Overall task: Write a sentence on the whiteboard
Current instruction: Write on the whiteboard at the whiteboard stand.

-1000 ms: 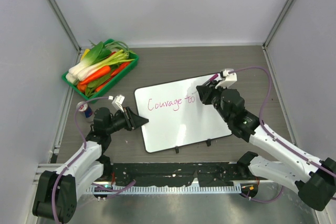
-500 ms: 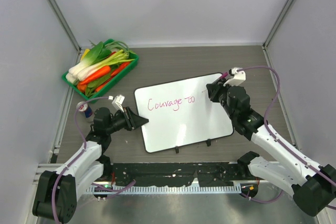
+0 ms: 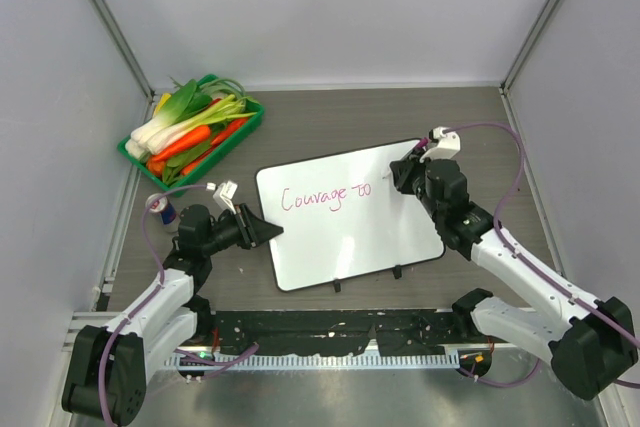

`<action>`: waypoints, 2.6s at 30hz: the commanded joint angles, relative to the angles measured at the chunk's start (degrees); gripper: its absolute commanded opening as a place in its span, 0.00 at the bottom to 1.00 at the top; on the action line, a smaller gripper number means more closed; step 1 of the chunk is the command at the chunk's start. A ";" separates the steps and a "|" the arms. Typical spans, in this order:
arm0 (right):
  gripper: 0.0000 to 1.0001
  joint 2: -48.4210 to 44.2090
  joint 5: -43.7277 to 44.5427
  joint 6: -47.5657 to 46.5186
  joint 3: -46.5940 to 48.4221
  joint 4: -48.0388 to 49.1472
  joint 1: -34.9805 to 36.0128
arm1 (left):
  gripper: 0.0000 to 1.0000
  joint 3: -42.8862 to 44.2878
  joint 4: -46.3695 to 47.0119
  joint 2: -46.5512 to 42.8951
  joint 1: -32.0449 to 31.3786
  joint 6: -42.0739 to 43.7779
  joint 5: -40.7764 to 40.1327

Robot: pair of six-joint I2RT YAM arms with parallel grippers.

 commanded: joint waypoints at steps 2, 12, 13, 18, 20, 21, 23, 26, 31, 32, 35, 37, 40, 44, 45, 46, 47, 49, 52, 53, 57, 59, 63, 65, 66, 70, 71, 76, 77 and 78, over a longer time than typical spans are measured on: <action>0.01 1.01 -0.11 0.30 1.88 4.92 -0.27 | 0.00 0.40 0.86 -0.30 -0.01 2.29 -0.94; 0.01 2.67 0.68 0.39 2.32 7.03 -0.27 | 0.00 0.40 1.21 0.32 0.08 2.21 -0.77; 0.01 2.85 0.86 0.39 2.32 7.20 -0.27 | 0.00 0.40 1.21 0.23 0.08 2.21 -0.85; 0.01 3.73 0.42 0.30 1.71 7.03 -0.18 | 0.00 0.48 1.21 0.32 0.08 2.21 -0.86; 0.01 3.30 0.33 0.47 0.92 7.03 -0.27 | 0.00 0.40 1.21 0.14 0.08 2.21 -0.77; 0.01 3.03 0.25 0.39 0.57 6.59 -0.18 | 0.00 0.40 1.21 0.23 -0.01 2.21 -0.85; 0.01 2.59 0.07 0.30 0.22 5.80 -0.27 | 0.00 0.40 1.13 -0.03 -0.01 2.29 -0.94; 0.01 1.54 -0.28 0.13 -0.93 5.45 -0.18 | 0.00 0.40 1.21 0.23 -0.01 2.29 -0.86; 0.02 0.40 -1.25 0.39 -2.33 3.96 -0.27 | 0.00 0.40 1.30 0.40 -0.01 2.29 -0.77; 0.01 0.22 -1.51 0.39 -2.86 3.95 -0.27 | 0.00 0.48 1.30 0.41 -0.01 2.29 -0.77; 0.01 -0.22 -2.65 0.83 -3.56 3.69 -0.27 | 0.00 0.40 1.30 0.32 -0.01 2.21 -0.94; 0.01 -0.57 -3.35 0.92 -3.91 3.16 -0.27 | 0.00 0.40 1.30 0.32 -0.01 2.21 -0.85; 0.01 -1.45 -3.97 1.18 -5.05 2.72 -0.18 | 0.00 0.40 1.30 0.32 -0.01 2.21 -0.86; 0.01 -1.98 -5.03 1.27 -5.41 1.67 -0.18 | 0.00 0.40 1.30 0.32 0.08 2.21 -0.94; 0.02 -2.15 -5.03 1.18 -5.50 1.58 -0.27 | 0.00 0.40 1.30 0.40 0.08 2.21 -0.94; 0.01 -2.24 -4.94 1.18 -5.76 1.49 -0.27 | 0.00 0.40 1.30 0.41 0.08 2.21 -0.86; 0.01 -2.51 -4.68 1.18 -5.85 1.58 -0.18 | 0.00 0.40 1.30 0.32 0.08 2.21 -0.86; 0.01 -2.60 -4.50 1.09 -5.85 1.41 -0.27 | 0.00 0.40 1.30 0.40 0.08 2.21 -0.94; 0.01 -3.03 -4.24 0.74 -5.41 0.70 -0.27 | 0.00 0.40 1.30 0.41 0.08 2.21 -0.94; 0.01 -3.30 -3.89 0.65 -5.41 0.70 -0.18 | 0.00 0.48 1.30 0.49 0.08 2.21 -0.86; 0.01 -3.83 -3.18 0.30 -5.32 0.35 -0.27 | 0.00 0.40 1.30 0.32 0.08 2.21 -0.94; 0.02 -4.00 -2.92 0.21 -5.15 0.09 -0.27 | 0.00 0.40 1.30 0.32 0.08 2.21 -0.94; 0.01 -4.27 -2.30 0.21 -4.36 0.17 -0.27 | 0.00 0.40 1.39 0.32 -0.01 2.21 -0.94; 0.01 -4.27 -2.30 0.30 -3.48 0.00 -0.27 | 0.00 0.40 1.30 0.32 0.08 2.21 -0.94; 0.01 -4.27 -1.87 0.21 -3.30 -0.09 -0.36 | 0.00 0.48 1.30 0.40 0.08 2.21 -0.94; 0.01 -4.70 -0.99 0.21 -1.72 0.35 -0.27 | 0.00 0.40 1.21 0.32 -0.01 2.21 -0.94; 0.01 -4.70 -0.81 0.04 -1.11 0.35 -0.18 | 0.00 0.40 1.21 0.14 0.08 2.21 -1.03; 0.01 -4.97 -0.46 -0.14 0.04 1.14 -0.27 | 0.00 0.48 1.21 0.41 0.08 2.21 -0.86; 0.02 -4.62 -0.37 -0.14 0.30 1.31 -0.36 | 0.00 0.40 1.21 0.41 -0.01 2.21 -0.86; 0.02 -4.36 -0.28 -0.23 0.48 1.32 -0.27 | 0.00 0.40 1.21 0.23 -0.01 2.21 -0.94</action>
